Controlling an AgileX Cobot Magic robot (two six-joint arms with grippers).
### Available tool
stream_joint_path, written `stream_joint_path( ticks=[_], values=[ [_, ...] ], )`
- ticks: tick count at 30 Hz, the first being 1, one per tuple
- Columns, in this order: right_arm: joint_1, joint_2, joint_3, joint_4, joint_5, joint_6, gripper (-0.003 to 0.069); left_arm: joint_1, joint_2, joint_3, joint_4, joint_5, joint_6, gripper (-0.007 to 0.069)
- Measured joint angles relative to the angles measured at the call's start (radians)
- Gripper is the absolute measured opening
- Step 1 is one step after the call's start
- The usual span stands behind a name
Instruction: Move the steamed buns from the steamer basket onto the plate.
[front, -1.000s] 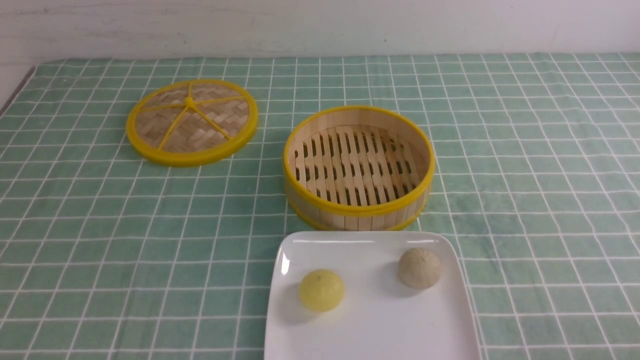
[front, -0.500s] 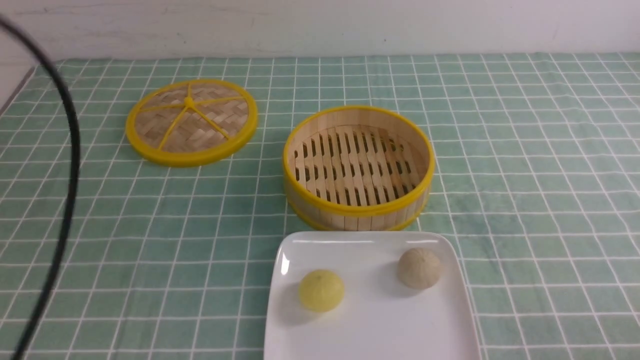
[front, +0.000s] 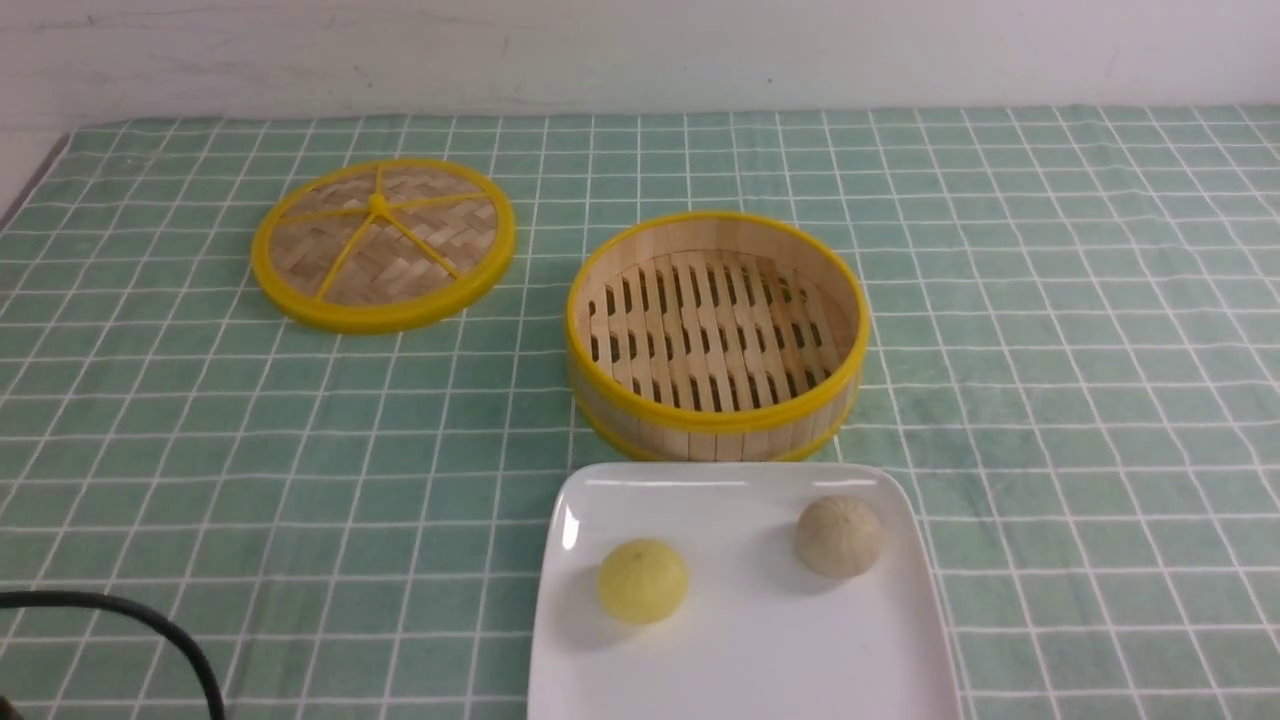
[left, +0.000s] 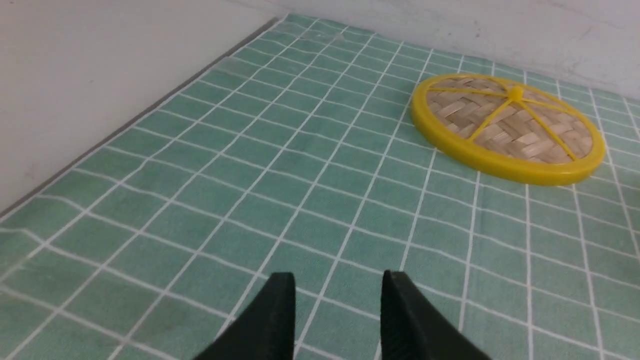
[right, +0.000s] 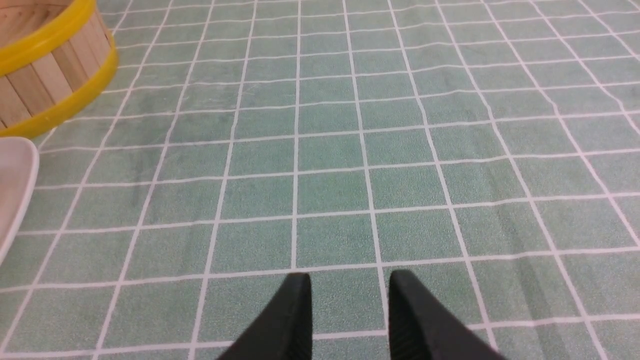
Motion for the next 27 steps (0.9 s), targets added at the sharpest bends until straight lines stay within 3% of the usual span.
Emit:
stream_joint_path(
  ticks=[9, 27],
  values=[
    [0.000, 0.000, 0.000, 0.000, 0.000, 0.000, 0.0239, 0.000, -0.130, 0.000, 0.005, 0.196, 0.000, 0.0274],
    [0.000, 0.000, 0.000, 0.000, 0.000, 0.000, 0.0239, 0.000, -0.161, 0.098, 0.012, 0.180, -0.001, 0.0274]
  ],
)
